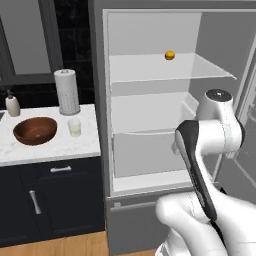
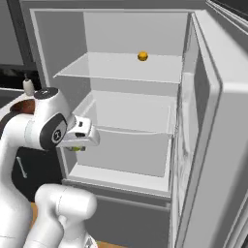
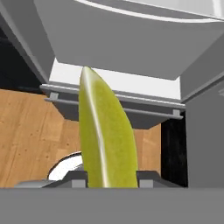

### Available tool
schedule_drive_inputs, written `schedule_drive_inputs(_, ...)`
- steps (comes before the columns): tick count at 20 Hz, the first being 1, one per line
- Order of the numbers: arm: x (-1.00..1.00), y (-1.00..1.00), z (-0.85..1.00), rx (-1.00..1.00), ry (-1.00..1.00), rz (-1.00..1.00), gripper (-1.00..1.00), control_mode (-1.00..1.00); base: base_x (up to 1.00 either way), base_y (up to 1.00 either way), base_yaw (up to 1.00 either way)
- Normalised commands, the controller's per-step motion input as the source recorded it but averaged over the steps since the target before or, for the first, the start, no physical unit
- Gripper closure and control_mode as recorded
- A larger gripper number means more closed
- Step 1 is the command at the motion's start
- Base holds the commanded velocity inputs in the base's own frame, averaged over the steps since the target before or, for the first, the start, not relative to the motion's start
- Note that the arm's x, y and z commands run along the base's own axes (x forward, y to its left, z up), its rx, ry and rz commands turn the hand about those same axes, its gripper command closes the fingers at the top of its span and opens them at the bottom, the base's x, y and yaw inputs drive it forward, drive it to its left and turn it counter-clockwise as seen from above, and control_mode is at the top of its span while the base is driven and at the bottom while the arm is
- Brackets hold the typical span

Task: Grab a lemon wedge from the fridge and one ice cube from the ice bowl, and put them in the glass of lemonade.

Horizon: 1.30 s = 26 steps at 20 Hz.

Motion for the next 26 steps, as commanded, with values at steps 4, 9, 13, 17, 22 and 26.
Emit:
schedule_drive_inputs(4,0.00,0.00,0.00,0.00,0.00,0.00,1.00,1.00,-0.40,0.99,0.00)
schedule_drive_inputs(9,0.00,0.00,0.00,0.00,0.00,0.00,1.00,1.00,0.05,1.00,0.00)
schedule_drive_inputs(13,0.00,0.00,0.00,0.00,0.00,0.00,1.00,1.00,0.61,1.00,-0.02)
schedule_drive_inputs(17,0.00,0.00,0.00,0.00,0.00,0.00,1.00,1.00,0.93,1.00,-0.07)
schedule_drive_inputs(22,0.00,0.00,0.00,0.00,0.00,0.00,1.00,1.00,0.87,0.42,-0.10)
schedule_drive_inputs(26,0.00,0.00,0.00,0.00,0.00,0.00,1.00,1.00,0.72,0.00,-0.08)
